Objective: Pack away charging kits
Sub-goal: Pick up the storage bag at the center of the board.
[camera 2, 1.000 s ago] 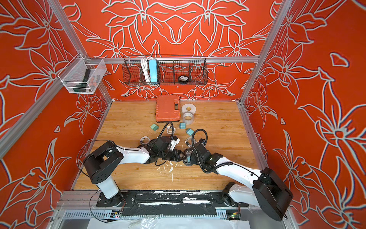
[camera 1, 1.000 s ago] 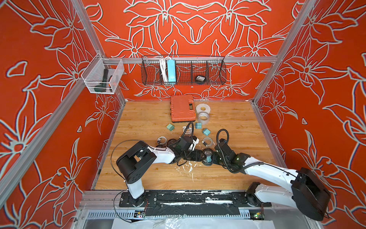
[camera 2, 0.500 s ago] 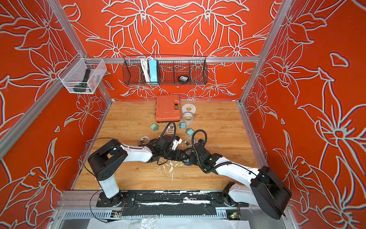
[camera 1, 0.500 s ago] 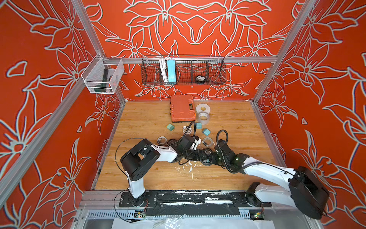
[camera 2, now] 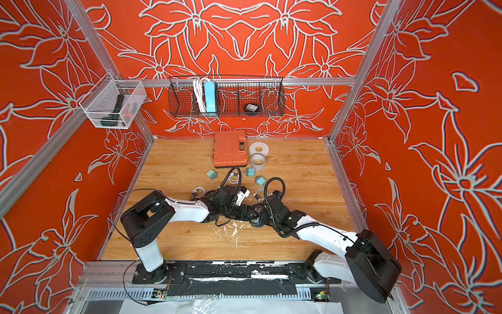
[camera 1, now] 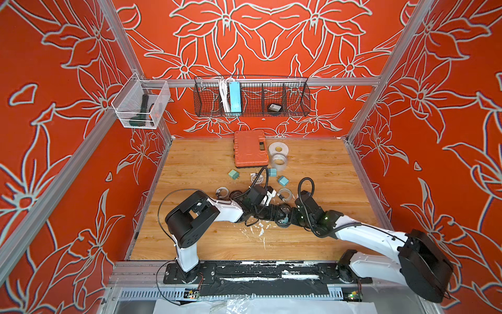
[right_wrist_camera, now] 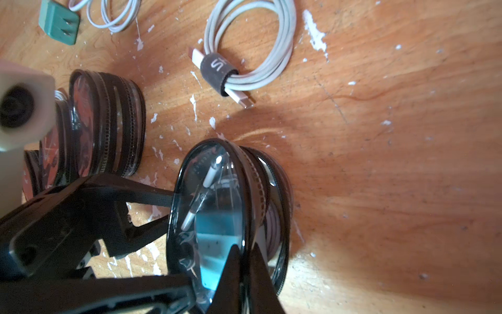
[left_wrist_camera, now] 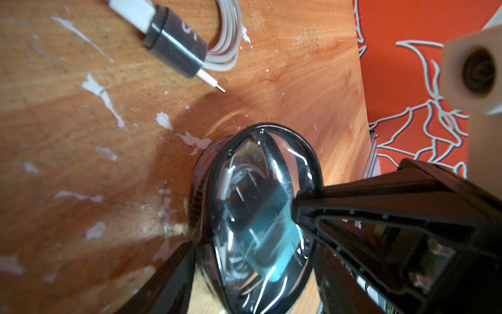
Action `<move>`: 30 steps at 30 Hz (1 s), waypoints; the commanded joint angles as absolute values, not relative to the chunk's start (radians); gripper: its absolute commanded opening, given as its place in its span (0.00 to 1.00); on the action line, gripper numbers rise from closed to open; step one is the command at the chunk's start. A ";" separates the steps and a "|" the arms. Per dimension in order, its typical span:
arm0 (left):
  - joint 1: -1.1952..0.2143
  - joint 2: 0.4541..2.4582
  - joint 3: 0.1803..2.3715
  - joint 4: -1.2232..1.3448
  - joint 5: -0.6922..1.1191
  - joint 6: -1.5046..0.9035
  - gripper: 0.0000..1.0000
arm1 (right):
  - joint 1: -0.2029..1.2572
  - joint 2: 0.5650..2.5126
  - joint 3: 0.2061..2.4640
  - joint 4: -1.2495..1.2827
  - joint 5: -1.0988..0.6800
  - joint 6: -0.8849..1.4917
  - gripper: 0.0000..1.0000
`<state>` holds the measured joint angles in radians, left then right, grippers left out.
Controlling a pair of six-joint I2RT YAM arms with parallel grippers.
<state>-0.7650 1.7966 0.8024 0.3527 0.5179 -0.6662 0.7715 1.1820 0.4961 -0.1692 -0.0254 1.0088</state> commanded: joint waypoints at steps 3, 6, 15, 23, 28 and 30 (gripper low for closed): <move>-0.770 1.825 0.802 0.344 0.535 -0.660 0.69 | 0.772 1.175 0.505 -0.343 0.030 0.998 0.14; -0.770 1.829 0.805 0.341 0.535 -0.660 0.69 | 0.772 1.156 0.501 -0.372 0.057 0.989 0.26; -0.770 1.842 0.810 0.344 0.543 -0.660 0.68 | 0.767 1.160 0.472 -0.342 0.058 0.986 0.15; -0.769 1.861 0.824 0.337 0.546 -0.658 0.68 | 0.764 1.232 0.469 -0.270 0.028 0.975 0.08; -0.767 1.891 0.837 0.340 0.571 -0.663 0.65 | 0.765 1.245 0.464 -0.247 0.022 0.974 0.06; -0.767 1.899 0.843 0.335 0.571 -0.663 0.65 | 0.764 1.240 0.461 -0.235 0.017 0.972 0.06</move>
